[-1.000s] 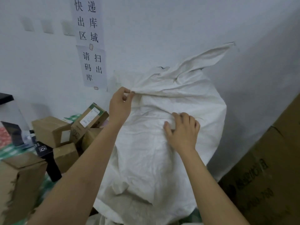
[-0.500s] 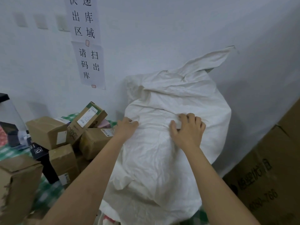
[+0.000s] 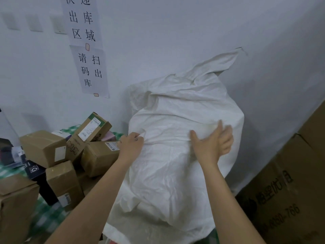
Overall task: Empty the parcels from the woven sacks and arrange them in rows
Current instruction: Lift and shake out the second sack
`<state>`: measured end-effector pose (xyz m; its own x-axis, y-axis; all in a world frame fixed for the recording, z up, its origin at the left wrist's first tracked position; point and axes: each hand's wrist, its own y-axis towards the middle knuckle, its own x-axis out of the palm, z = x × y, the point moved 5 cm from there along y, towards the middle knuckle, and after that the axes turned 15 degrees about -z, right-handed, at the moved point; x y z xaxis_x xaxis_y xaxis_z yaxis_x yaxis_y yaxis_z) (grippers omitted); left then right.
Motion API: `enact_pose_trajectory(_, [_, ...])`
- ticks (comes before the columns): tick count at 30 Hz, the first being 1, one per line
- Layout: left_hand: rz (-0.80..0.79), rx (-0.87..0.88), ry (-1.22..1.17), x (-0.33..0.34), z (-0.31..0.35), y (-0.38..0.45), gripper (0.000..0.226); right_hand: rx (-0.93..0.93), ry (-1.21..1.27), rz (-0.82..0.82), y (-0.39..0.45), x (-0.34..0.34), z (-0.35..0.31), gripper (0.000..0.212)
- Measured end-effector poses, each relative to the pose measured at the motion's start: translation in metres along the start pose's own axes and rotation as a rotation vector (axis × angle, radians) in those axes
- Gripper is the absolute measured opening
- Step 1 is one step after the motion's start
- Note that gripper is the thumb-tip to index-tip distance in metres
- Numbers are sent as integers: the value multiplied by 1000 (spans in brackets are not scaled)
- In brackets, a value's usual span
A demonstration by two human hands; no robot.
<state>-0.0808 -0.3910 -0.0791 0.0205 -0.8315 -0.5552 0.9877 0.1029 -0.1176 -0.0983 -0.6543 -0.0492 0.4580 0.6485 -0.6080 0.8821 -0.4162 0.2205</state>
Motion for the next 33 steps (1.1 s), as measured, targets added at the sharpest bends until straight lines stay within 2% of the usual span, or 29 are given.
enact_pose_trajectory(2, [19, 19, -19, 1, 0, -2, 29, 241, 374, -68, -1, 6, 17, 115])
enact_pose_trajectory(4, [36, 40, -26, 2, 1, -6, 29, 406, 657, -139, -4, 15, 30, 105])
enact_pose_trajectory(7, [43, 44, -44, 5, -1, -8, 29, 380, 521, -279, -4, 20, 30, 68])
enact_pose_trajectory(10, [47, 75, -45, 9, 0, -10, 28, 260, 430, -301, 8, 20, 23, 39])
enact_pose_trajectory(13, [47, 83, -55, 7, 0, -12, 26, 224, 492, -312, 15, 17, 20, 40])
enact_pose_trajectory(17, [20, 46, -68, 3, 0, -9, 16, 233, 402, -317, 12, 11, 23, 43])
enact_pose_trajectory(21, [-52, -12, -138, -11, 7, -5, 33, 232, 332, -278, 5, 4, 20, 43])
enact_pose_trajectory(23, [-83, -52, -220, -19, 6, 3, 33, 208, 333, -256, 3, 5, 20, 42])
enact_pose_trajectory(25, [-65, -103, -180, -24, 4, 14, 32, 175, 331, -216, 3, 7, 20, 43])
enact_pose_trajectory(27, [-85, -229, -131, -25, -1, 18, 63, 149, 312, -192, 4, 9, 22, 43])
enact_pose_trajectory(30, [-336, -377, -540, -12, -11, 27, 105, 96, 214, -187, 5, 10, 21, 42])
enact_pose_trajectory(31, [-395, -417, -601, -9, -15, 29, 120, 70, 157, -179, 5, 9, 19, 41])
enact_pose_trajectory(33, [-441, -479, -542, -4, -30, 47, 142, -5, -24, -123, 3, 8, 14, 37])
